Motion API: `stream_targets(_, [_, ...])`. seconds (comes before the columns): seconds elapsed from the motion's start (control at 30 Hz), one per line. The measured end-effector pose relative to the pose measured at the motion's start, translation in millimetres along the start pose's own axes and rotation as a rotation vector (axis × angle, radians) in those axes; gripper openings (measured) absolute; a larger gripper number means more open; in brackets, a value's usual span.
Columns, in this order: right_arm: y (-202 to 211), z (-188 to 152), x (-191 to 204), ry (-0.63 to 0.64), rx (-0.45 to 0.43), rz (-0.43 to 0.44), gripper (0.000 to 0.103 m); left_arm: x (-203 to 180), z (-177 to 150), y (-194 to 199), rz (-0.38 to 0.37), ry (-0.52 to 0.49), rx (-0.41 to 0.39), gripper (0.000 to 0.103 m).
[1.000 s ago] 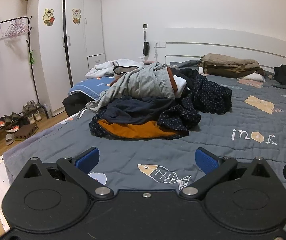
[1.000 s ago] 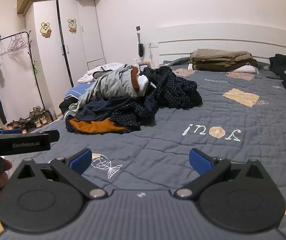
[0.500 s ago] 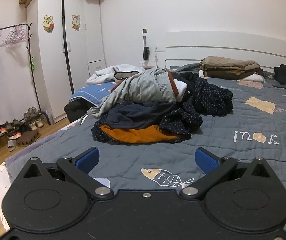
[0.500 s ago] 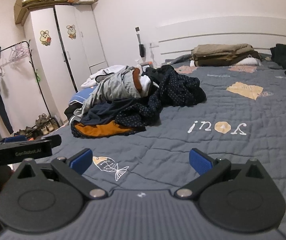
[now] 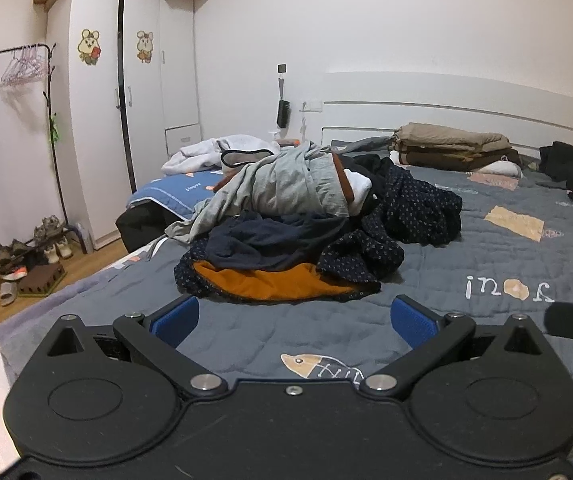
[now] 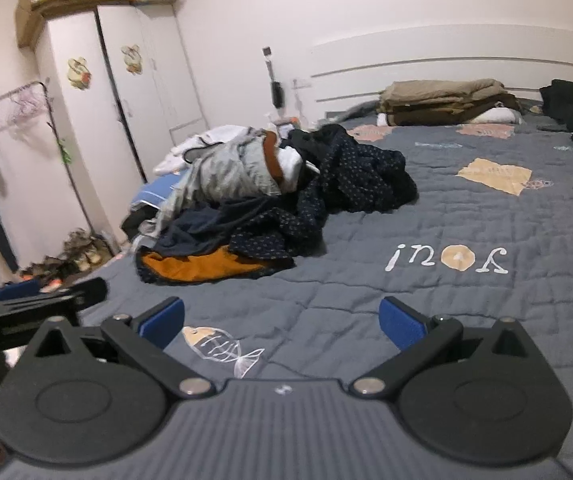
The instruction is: Fold clothes
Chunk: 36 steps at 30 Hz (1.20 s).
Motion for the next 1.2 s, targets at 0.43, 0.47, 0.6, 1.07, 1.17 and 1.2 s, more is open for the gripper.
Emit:
stream_targets(0.43, [-176.6,17.6,21.6,0.177,0.072,0.01,0.102,72.2,5.8,-58.5,0.054,0.061,0.025,0.103])
stream_targets(0.47, [-190.8,16.9,23.1,0.198,0.072,0.006,0.102,79.7,6.6,-61.3,0.049,0.097,0.037,0.103])
stream_targets(0.6, [-249.1,15.6,32.1,0.254,0.07,0.014,0.102,107.1,9.2,-70.3,0.03,0.227,0.085,0.103])
stream_targets(1.07, [-354.3,18.0,70.7,0.372,0.077,-0.046,0.068,119.6,15.0,-66.7,-0.028,0.316,0.081,0.103])
stream_targets(1.17, [-362.2,16.8,71.9,0.385,0.097,-0.074,0.019,116.4,15.3,-66.5,-0.03,0.304,0.084,0.103])
stream_targets(1.2, [-362.9,16.1,71.4,0.381,0.101,-0.081,0.016,115.3,15.5,-66.5,-0.03,0.3,0.085,0.103])
Point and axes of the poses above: each gripper's, at about its wrist camera, not at the fingertips, and y roughly against the way its jaws point, x to its left, z to its top, the point moved 3 cm from there along -y, roughly the way its jaws point, and after that the axes turned 5 degrees about y, right-handed, at the moved point
